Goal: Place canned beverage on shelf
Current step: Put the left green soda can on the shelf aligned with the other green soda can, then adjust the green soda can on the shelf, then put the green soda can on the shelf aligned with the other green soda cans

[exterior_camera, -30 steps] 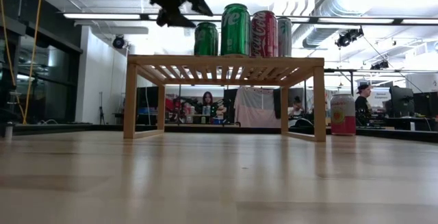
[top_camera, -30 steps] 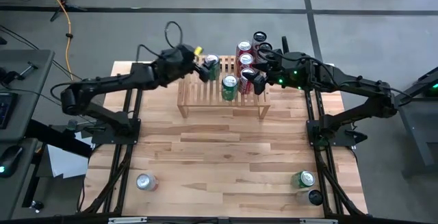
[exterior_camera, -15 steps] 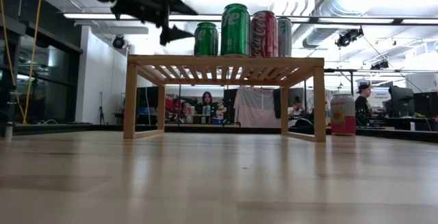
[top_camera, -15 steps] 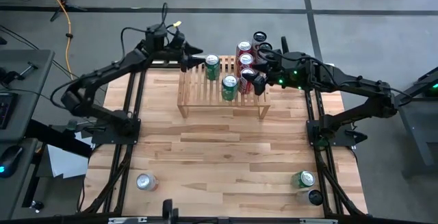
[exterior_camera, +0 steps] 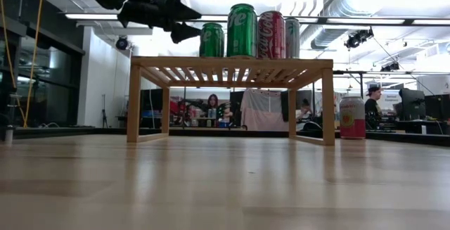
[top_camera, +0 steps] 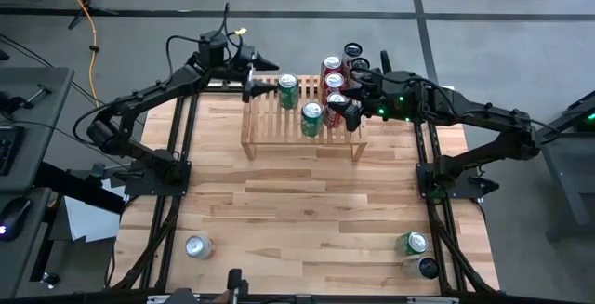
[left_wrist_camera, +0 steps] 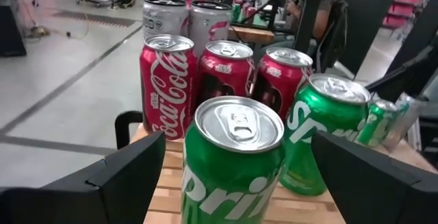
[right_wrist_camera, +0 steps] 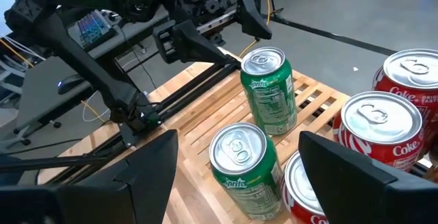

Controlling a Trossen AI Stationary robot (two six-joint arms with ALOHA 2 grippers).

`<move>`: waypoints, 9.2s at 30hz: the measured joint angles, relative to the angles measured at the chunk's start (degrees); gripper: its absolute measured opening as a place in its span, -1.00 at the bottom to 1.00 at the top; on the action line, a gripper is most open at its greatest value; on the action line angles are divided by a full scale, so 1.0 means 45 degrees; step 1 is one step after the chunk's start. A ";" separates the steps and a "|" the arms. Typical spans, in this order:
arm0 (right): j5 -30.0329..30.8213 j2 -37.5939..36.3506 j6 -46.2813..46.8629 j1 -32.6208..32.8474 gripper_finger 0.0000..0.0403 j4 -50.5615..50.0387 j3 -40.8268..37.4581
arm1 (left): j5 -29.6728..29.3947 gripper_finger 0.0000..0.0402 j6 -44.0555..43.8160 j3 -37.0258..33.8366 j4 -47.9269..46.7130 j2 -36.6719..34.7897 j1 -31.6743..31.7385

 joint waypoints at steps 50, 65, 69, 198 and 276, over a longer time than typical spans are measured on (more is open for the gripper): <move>-0.0005 -0.0005 0.0008 -0.0005 0.42 -0.0005 0.0000 | -0.3713 0.40 -0.1763 -0.0005 0.1426 0.1289 -0.2277; 0.0000 -0.0002 -0.0036 -0.0052 0.42 -0.0005 0.0000 | -0.6435 0.41 -0.0439 -0.0005 0.2007 0.1213 -0.4201; 0.0000 0.0000 -0.0036 -0.0053 0.42 -0.0005 0.0000 | -0.6411 0.41 -0.0466 -0.0005 0.2041 0.1214 -0.4145; 0.0040 -0.3626 -0.3107 0.0727 -1.00 0.7767 -0.5207 | -1.0210 0.76 -0.3468 -0.0136 -0.2587 -0.6874 -0.5110; -0.7139 0.0495 1.8421 1.1377 0.86 -0.7890 -0.3661 | -1.1551 0.76 -0.4143 -0.3429 0.0995 -0.7752 -0.6819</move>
